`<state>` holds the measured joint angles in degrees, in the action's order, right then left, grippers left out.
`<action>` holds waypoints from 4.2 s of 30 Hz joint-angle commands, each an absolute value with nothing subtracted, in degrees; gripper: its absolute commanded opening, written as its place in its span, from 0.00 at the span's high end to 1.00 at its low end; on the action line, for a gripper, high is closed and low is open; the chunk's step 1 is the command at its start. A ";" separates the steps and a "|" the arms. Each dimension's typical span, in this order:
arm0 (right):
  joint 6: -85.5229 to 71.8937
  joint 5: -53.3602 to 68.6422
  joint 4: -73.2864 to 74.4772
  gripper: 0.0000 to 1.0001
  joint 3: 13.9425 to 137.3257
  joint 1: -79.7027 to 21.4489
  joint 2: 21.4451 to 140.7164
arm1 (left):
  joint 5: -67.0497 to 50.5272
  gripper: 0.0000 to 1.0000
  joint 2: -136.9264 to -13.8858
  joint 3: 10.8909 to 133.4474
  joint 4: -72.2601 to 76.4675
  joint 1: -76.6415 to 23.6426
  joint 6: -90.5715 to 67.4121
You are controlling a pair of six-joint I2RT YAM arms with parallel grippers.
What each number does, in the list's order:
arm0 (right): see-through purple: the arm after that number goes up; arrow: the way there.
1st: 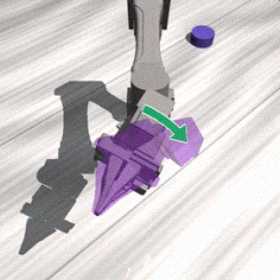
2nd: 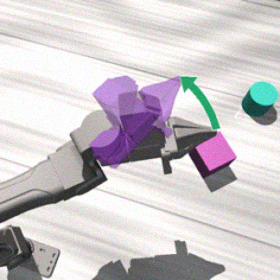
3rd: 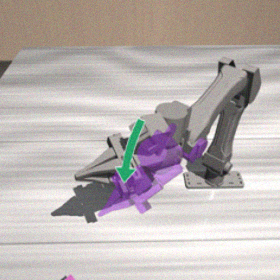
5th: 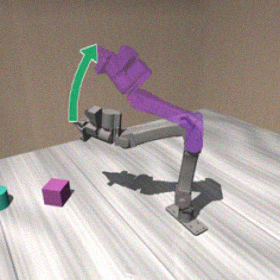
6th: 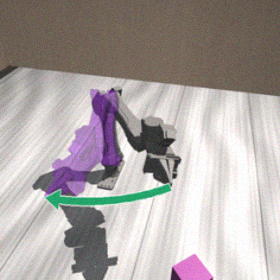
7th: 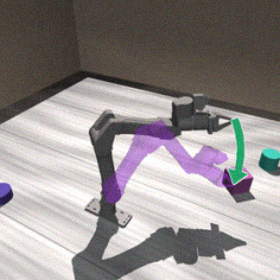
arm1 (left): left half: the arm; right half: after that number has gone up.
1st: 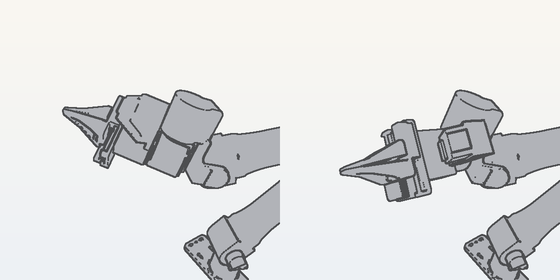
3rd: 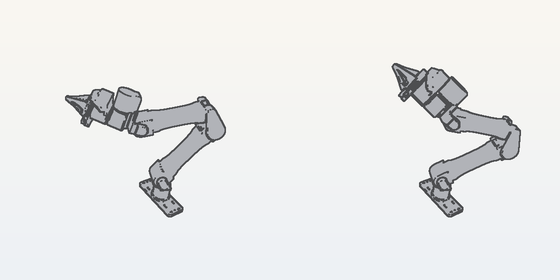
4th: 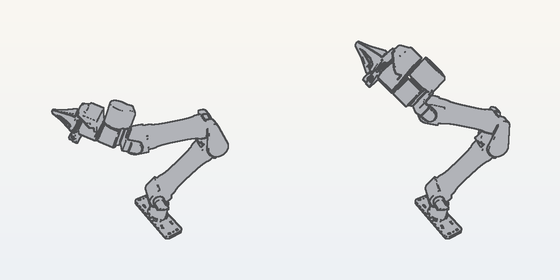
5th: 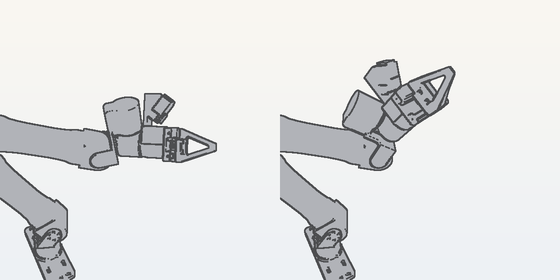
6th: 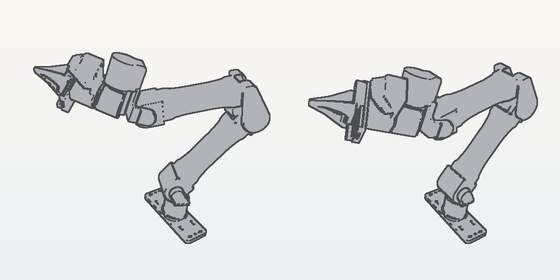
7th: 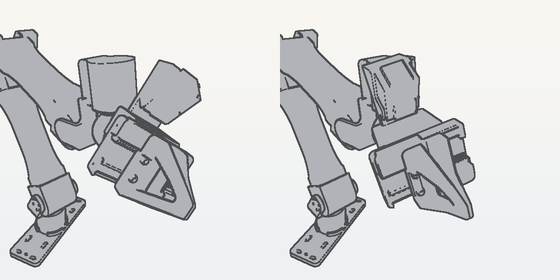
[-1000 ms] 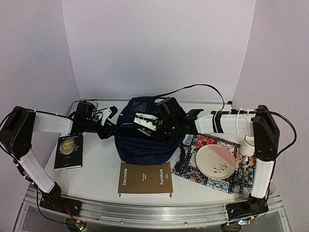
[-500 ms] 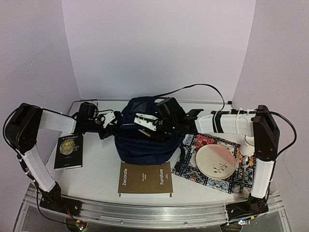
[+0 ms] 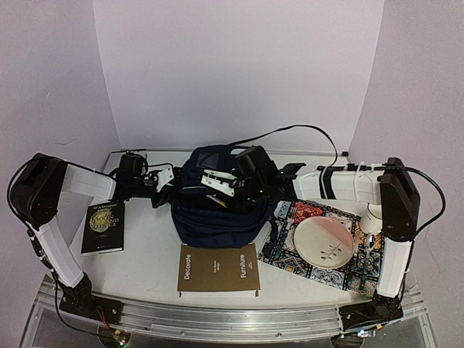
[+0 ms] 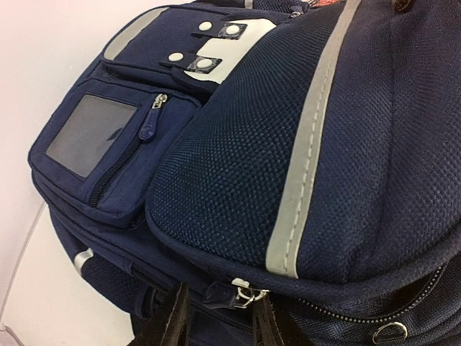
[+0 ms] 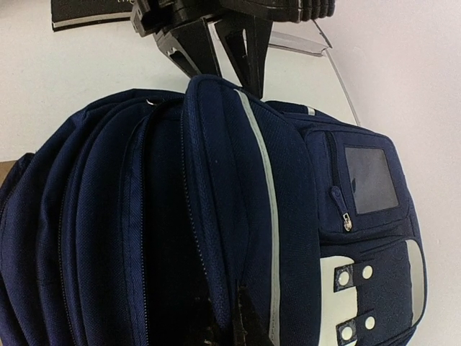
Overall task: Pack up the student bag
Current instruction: Grab the upper front pocket of the student bag, then zip the upper front pocket of the bag in the student bag, then adjust the student bag at the center of the board, then adjust the upper front pocket of the student bag.
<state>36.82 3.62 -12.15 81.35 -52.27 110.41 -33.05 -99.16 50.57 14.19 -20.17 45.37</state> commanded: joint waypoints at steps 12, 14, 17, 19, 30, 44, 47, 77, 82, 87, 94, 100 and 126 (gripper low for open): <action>36.56 1.80 -14.76 1.00 86.19 -52.93 111.09 | -26.79 1.00 -88.56 46.51 15.54 -20.39 37.06; 36.69 0.40 -14.68 1.00 86.61 -52.99 111.79 | -25.76 1.00 -85.42 45.22 14.72 -20.39 32.83; 37.22 0.00 -14.68 1.00 86.87 -52.99 112.74 | -25.29 1.00 -82.34 44.20 12.85 -20.45 26.76; 37.65 -2.19 -14.68 1.00 86.98 -53.22 113.44 | -25.40 1.00 -81.63 45.46 8.28 -20.48 23.59; 45.17 -12.06 -17.06 1.00 93.45 -52.93 120.19 | -14.08 1.00 -87.93 65.96 -18.93 -20.80 9.90; 42.03 -7.96 -19.42 0.92 91.19 -50.97 117.56 | -24.34 1.00 -90.59 71.37 -35.10 -20.83 -3.25; 36.82 -5.50 -19.32 0.79 88.34 -51.15 114.31 | -30.22 1.00 -92.65 71.49 -34.97 -20.94 -6.86; 14.64 -24.41 -24.89 0.45 87.70 -58.46 123.51 | -42.17 1.00 -94.51 68.69 -35.05 -21.80 -13.94; 14.76 -23.82 -25.81 0.47 87.71 -54.81 121.83 | -47.14 1.00 -92.43 67.60 -34.96 -22.03 -14.51; 16.84 -19.10 -26.20 0.48 87.22 -54.50 119.89 | -45.67 1.00 -93.40 67.70 -34.15 -26.65 -17.13; 12.54 -14.58 -26.45 0.45 79.80 -55.28 113.54 | -38.29 0.95 -94.02 66.87 -29.73 -29.10 -23.97; 8.38 -15.04 -25.80 0.43 75.47 -57.72 108.64 | -37.49 0.79 -91.08 65.25 -24.32 -29.11 -29.16; -34.75 -3.87 -21.92 0.63 86.98 -62.84 119.69 | -29.42 0.63 -82.00 44.87 -1.14 -27.67 -47.26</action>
<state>-27.25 -5.23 -20.53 83.83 -61.96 117.12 -27.79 -79.22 44.36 -8.53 -25.90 -45.36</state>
